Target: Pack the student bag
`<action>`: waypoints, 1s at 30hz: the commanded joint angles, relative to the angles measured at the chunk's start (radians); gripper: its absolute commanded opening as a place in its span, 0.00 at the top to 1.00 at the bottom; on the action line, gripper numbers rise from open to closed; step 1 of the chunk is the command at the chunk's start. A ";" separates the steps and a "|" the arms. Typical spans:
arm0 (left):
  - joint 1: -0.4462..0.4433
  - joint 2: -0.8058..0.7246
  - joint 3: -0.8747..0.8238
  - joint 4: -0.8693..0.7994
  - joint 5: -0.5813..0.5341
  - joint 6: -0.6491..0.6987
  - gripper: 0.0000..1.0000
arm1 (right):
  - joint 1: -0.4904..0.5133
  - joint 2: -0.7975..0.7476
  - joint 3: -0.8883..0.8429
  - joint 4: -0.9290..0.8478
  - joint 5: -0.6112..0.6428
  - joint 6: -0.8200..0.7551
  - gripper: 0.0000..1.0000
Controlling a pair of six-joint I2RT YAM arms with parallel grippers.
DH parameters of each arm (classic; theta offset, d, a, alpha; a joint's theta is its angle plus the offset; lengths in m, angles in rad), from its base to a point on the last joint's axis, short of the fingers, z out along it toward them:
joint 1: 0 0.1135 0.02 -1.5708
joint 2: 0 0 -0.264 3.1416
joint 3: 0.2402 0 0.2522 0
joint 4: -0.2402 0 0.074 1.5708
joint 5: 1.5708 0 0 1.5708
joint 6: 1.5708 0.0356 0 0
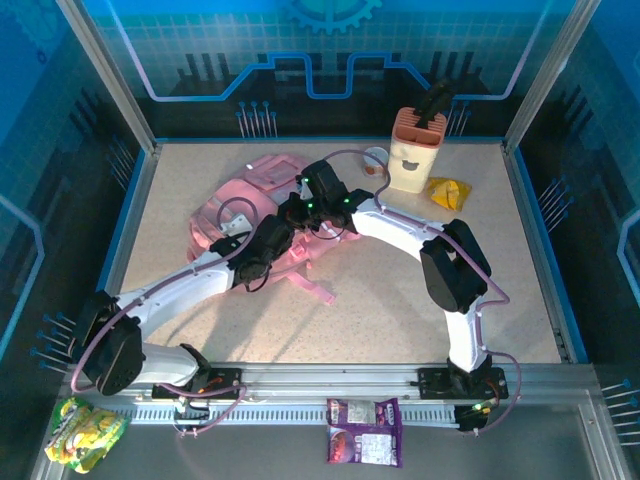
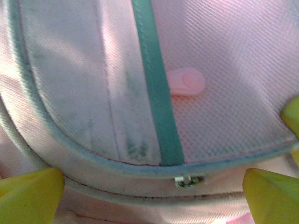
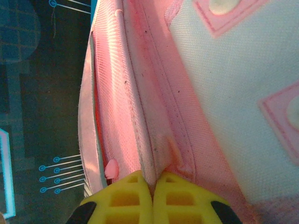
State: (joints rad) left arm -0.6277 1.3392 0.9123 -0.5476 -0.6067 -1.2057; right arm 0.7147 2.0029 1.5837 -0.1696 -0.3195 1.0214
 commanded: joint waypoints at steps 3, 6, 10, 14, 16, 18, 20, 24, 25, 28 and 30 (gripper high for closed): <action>0.037 -0.012 0.013 -0.086 -0.057 -0.028 0.04 | 0.026 -0.049 0.011 0.129 -0.072 0.010 1.00; 0.045 -0.040 -0.005 -0.088 -0.044 0.006 0.12 | 0.025 -0.056 0.009 0.124 -0.064 -0.005 1.00; 0.052 -0.091 -0.036 -0.081 -0.008 0.028 0.24 | 0.025 -0.063 0.009 0.120 -0.060 -0.013 1.00; 0.054 -0.136 -0.038 -0.084 0.020 0.062 0.36 | 0.029 -0.058 0.013 0.111 -0.054 -0.027 1.00; 0.052 -0.153 -0.036 -0.079 0.042 0.077 0.43 | 0.029 -0.055 0.013 0.111 -0.056 -0.026 1.00; 0.052 -0.162 -0.024 -0.096 0.055 0.083 0.47 | 0.029 -0.055 0.015 0.111 -0.054 -0.027 1.00; 0.052 -0.166 -0.001 -0.106 0.076 0.091 0.46 | 0.030 -0.054 0.020 0.109 -0.047 -0.034 1.00; 0.029 -0.172 0.003 -0.052 0.106 0.080 0.29 | 0.034 -0.043 0.033 0.100 -0.044 -0.033 1.00; 0.025 -0.166 0.006 -0.049 0.097 0.067 0.27 | 0.032 -0.041 0.032 0.105 -0.046 -0.025 1.00; 0.022 -0.135 0.026 -0.041 0.075 0.056 0.22 | 0.035 -0.038 0.036 0.116 -0.047 -0.014 1.00; 0.021 -0.108 0.035 -0.022 0.074 0.056 0.21 | 0.035 -0.033 0.044 0.112 -0.052 -0.012 1.00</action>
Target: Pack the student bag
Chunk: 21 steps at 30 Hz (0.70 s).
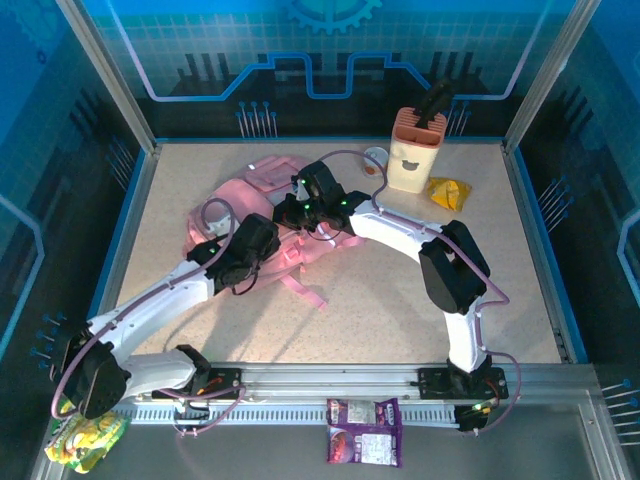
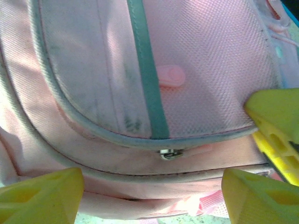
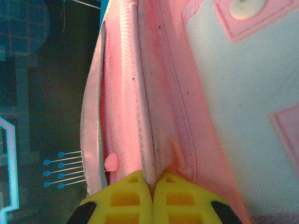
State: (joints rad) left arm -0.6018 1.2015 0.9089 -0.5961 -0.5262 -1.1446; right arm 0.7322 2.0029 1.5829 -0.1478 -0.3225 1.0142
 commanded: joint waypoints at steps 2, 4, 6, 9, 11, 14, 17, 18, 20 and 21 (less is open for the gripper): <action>-0.006 0.057 0.041 0.049 -0.002 -0.004 0.18 | 0.016 -0.033 0.045 0.091 -0.053 0.000 1.00; -0.005 0.092 0.067 0.026 -0.031 -0.020 0.12 | 0.015 -0.035 0.036 0.107 -0.060 0.017 1.00; 0.004 0.122 0.090 -0.020 -0.049 -0.058 0.05 | 0.015 -0.037 0.033 0.120 -0.065 0.025 1.00; 0.005 0.138 0.085 -0.032 -0.092 -0.109 0.03 | 0.014 -0.038 0.037 0.121 -0.068 0.030 1.00; 0.009 0.141 0.070 -0.019 -0.114 -0.120 0.03 | 0.014 -0.038 0.037 0.126 -0.074 0.039 1.00; 0.020 0.145 0.071 -0.038 -0.131 -0.123 0.06 | 0.014 -0.042 0.036 0.129 -0.073 0.041 1.00; 0.022 0.139 0.061 -0.072 -0.140 -0.143 0.13 | 0.013 -0.041 0.043 0.129 -0.075 0.041 1.00; 0.023 0.134 0.053 -0.077 -0.138 -0.144 0.15 | 0.013 -0.040 0.046 0.130 -0.074 0.043 1.00; 0.028 0.129 0.045 -0.108 -0.127 -0.155 0.16 | 0.012 -0.039 0.050 0.129 -0.072 0.043 1.00; 0.028 0.127 0.044 -0.143 -0.125 -0.172 0.16 | 0.012 -0.041 0.051 0.129 -0.072 0.042 1.00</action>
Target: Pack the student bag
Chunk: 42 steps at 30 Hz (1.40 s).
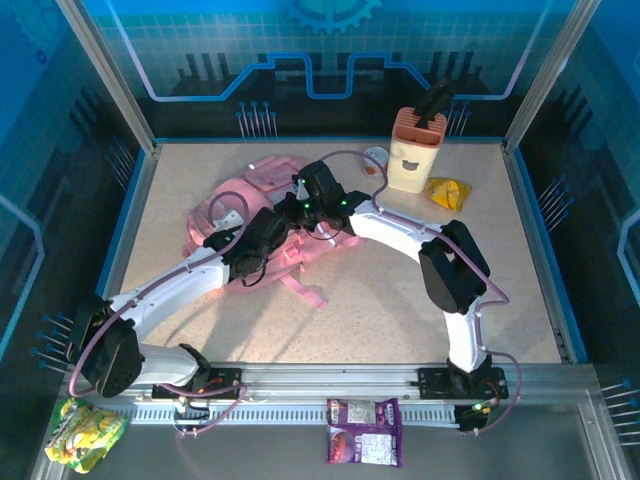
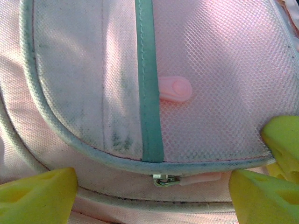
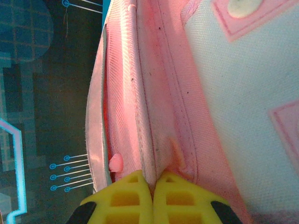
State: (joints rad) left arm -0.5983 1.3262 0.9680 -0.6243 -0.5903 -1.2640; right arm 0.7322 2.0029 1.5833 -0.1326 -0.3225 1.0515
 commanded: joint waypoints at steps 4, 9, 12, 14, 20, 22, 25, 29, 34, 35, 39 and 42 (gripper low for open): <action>0.026 -0.016 -0.073 -0.159 -0.055 -0.095 0.14 | 0.009 -0.039 0.056 0.114 -0.068 0.003 1.00; 0.026 -0.091 -0.127 -0.194 -0.056 -0.104 0.11 | 0.008 -0.033 0.065 0.112 -0.067 0.001 1.00; 0.025 -0.146 -0.145 -0.223 -0.071 -0.111 0.11 | 0.008 -0.031 0.069 0.115 -0.070 0.002 1.00; 0.026 -0.179 -0.138 -0.258 -0.090 -0.105 0.14 | 0.009 -0.031 0.072 0.117 -0.075 0.005 1.00; 0.018 -0.256 -0.120 -0.209 -0.057 0.025 0.23 | 0.009 -0.036 0.072 0.116 -0.077 -0.004 1.00; -0.002 -0.276 -0.124 -0.128 -0.015 0.079 0.25 | 0.008 -0.036 0.072 0.116 -0.076 -0.001 1.00; -0.031 -0.268 -0.102 -0.084 0.006 0.088 0.21 | 0.008 -0.032 0.073 0.118 -0.079 0.003 1.00; -0.042 -0.217 -0.065 -0.005 0.041 0.101 0.20 | 0.009 -0.033 0.069 0.128 -0.073 0.013 1.00; -0.046 -0.111 0.017 -0.020 0.007 0.088 0.19 | 0.011 -0.032 0.072 0.124 -0.078 0.015 1.00; -0.046 -0.095 0.025 -0.017 0.004 0.090 0.19 | 0.012 -0.032 0.070 0.128 -0.078 0.017 1.00; -0.031 -0.043 0.038 -0.029 0.002 0.064 0.14 | 0.007 -0.030 0.065 0.130 -0.086 0.024 1.00; -0.023 -0.029 0.030 -0.011 0.015 0.057 0.14 | 0.004 -0.035 0.060 0.129 -0.078 0.024 1.00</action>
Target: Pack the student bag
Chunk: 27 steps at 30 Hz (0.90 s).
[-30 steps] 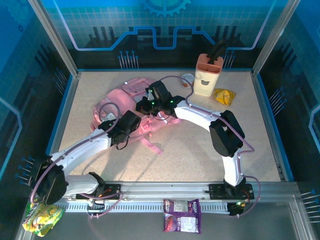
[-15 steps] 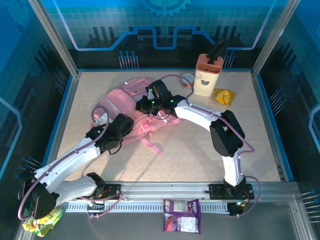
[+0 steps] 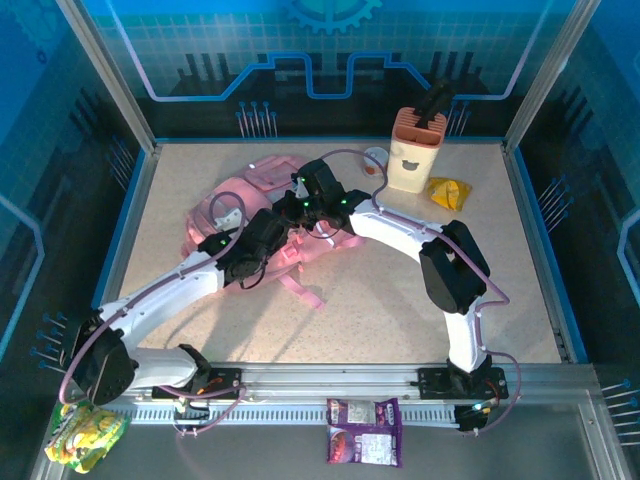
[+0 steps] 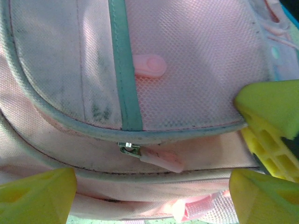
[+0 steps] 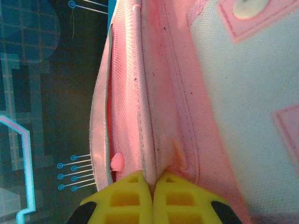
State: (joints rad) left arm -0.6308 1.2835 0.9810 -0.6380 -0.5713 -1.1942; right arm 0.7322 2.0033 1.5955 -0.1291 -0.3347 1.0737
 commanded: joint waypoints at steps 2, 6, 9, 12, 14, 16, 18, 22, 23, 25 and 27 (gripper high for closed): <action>0.019 0.027 0.013 0.001 -0.006 -0.028 0.14 | 0.003 -0.031 0.046 0.137 -0.072 0.012 1.00; 0.053 0.068 0.018 -0.011 -0.003 -0.063 0.13 | 0.007 -0.029 0.046 0.152 -0.075 0.025 1.00; 0.059 0.078 0.028 -0.044 -0.047 -0.113 0.13 | 0.010 -0.030 0.053 0.142 -0.074 0.018 1.00; 0.063 0.063 -0.001 -0.025 -0.084 -0.161 0.17 | 0.010 -0.037 0.044 0.146 -0.067 0.015 1.00; 0.072 0.055 -0.025 0.017 -0.077 -0.150 0.21 | 0.007 -0.040 0.042 0.146 -0.067 0.014 1.00; 0.079 0.048 -0.034 0.016 -0.067 -0.146 0.29 | 0.007 -0.043 0.041 0.141 -0.064 0.008 1.00; 0.080 0.040 -0.042 0.017 -0.064 -0.132 0.38 | 0.007 -0.047 0.040 0.138 -0.061 0.005 1.00; 0.084 0.026 -0.052 0.024 -0.062 -0.105 0.55 | 0.009 -0.043 0.041 0.142 -0.061 0.003 1.00; 0.085 0.022 -0.054 0.030 -0.061 -0.091 0.59 | 0.010 -0.042 0.040 0.142 -0.061 0.002 1.00; 0.085 0.015 -0.056 0.037 -0.062 -0.074 0.65 | 0.010 -0.039 0.039 0.143 -0.061 0.006 1.00; 0.086 0.006 -0.061 0.065 -0.060 -0.042 0.70 | 0.010 -0.038 0.038 0.143 -0.061 0.006 1.00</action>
State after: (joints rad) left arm -0.5678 1.3228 0.9409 -0.5892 -0.5865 -1.2774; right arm 0.7326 2.0033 1.5955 -0.0982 -0.3450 1.0920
